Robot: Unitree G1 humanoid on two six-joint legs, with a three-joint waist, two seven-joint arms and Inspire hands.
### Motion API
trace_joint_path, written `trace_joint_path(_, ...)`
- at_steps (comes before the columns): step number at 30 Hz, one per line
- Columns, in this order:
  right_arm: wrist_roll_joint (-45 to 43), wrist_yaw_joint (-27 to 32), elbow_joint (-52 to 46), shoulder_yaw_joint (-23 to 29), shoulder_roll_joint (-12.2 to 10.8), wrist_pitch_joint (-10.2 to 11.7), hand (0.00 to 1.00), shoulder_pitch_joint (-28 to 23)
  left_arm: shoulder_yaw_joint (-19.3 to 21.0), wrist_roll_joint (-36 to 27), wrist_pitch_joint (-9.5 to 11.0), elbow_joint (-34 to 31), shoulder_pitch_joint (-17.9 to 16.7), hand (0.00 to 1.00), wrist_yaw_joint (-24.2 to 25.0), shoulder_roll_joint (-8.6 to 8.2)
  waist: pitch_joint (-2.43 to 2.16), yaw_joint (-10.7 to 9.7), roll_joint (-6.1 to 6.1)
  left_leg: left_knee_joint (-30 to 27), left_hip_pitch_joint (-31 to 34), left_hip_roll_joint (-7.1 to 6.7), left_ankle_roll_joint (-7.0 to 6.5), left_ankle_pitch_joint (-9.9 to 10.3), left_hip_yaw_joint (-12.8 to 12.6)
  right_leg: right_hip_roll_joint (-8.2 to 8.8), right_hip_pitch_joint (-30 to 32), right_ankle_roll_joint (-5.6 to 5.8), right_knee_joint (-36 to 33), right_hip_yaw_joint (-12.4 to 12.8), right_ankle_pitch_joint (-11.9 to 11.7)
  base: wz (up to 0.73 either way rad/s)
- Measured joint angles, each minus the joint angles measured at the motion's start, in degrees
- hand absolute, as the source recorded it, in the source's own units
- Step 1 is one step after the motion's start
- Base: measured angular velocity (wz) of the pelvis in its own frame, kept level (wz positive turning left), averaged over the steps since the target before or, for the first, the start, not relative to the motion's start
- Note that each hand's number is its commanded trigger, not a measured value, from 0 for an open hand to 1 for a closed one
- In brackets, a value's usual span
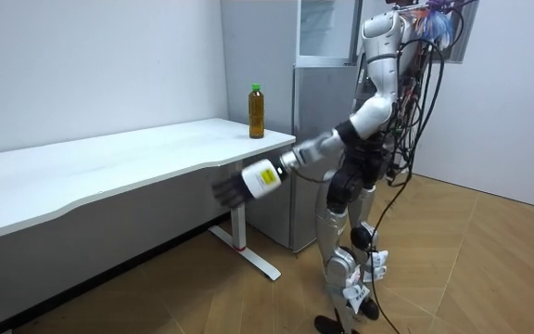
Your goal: Put the bottle in the upper fridge
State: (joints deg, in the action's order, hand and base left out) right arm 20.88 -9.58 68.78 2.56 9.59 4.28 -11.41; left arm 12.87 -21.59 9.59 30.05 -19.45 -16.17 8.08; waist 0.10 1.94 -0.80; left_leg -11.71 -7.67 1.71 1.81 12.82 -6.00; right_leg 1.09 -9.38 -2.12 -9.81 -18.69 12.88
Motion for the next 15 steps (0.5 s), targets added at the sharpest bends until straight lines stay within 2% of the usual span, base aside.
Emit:
trace_joint_path(4,0.2,0.1,0.1,0.3,-0.1,0.0,0.00,-0.5,-2.0,1.2,0.0,7.5,-0.8,0.00,0.1,-0.66,-0.15,0.1,0.26,0.0,-0.2,0.06,-0.17,0.1,-0.1,-0.03,0.1,0.00,0.1,0.0,0.0,0.00)
trace_joint_path(6,0.1,0.0,0.2,0.9,-0.1,-0.1,0.00,-0.5,-2.5,3.0,0.0,13.6,-0.6,0.00,0.4,-0.62,0.07,-0.2,0.51,-0.1,-0.2,0.08,-0.26,0.2,-0.2,-0.02,-0.2,0.00,0.1,0.1,0.0,0.00)
trace_joint_path(9,-0.2,-0.4,0.5,1.1,-0.1,-0.1,0.00,-0.7,-4.2,5.6,-0.4,19.4,-0.6,0.00,1.2,-0.59,0.14,-0.2,0.38,0.0,-0.6,0.09,-0.36,0.2,-0.8,-0.05,-0.4,0.06,0.2,0.7,0.1,-0.02)
trace_joint_path(11,-0.8,-0.4,0.4,1.1,-0.1,-0.1,0.00,-0.5,-4.3,7.9,-0.8,22.9,-0.4,0.00,1.8,-0.62,0.14,-0.3,0.40,0.0,-0.6,0.29,-0.40,0.3,-2.0,-0.13,-0.2,0.06,0.1,1.2,0.1,-0.10)
trace_joint_path(15,-0.9,-0.2,0.4,1.1,-0.1,-0.1,0.00,-0.5,-4.3,12.2,-1.3,27.7,0.1,0.00,2.3,-0.61,0.12,-0.3,0.40,0.0,0.0,0.47,-0.48,0.3,-2.6,-0.19,0.5,0.03,0.1,1.4,0.0,-0.02)
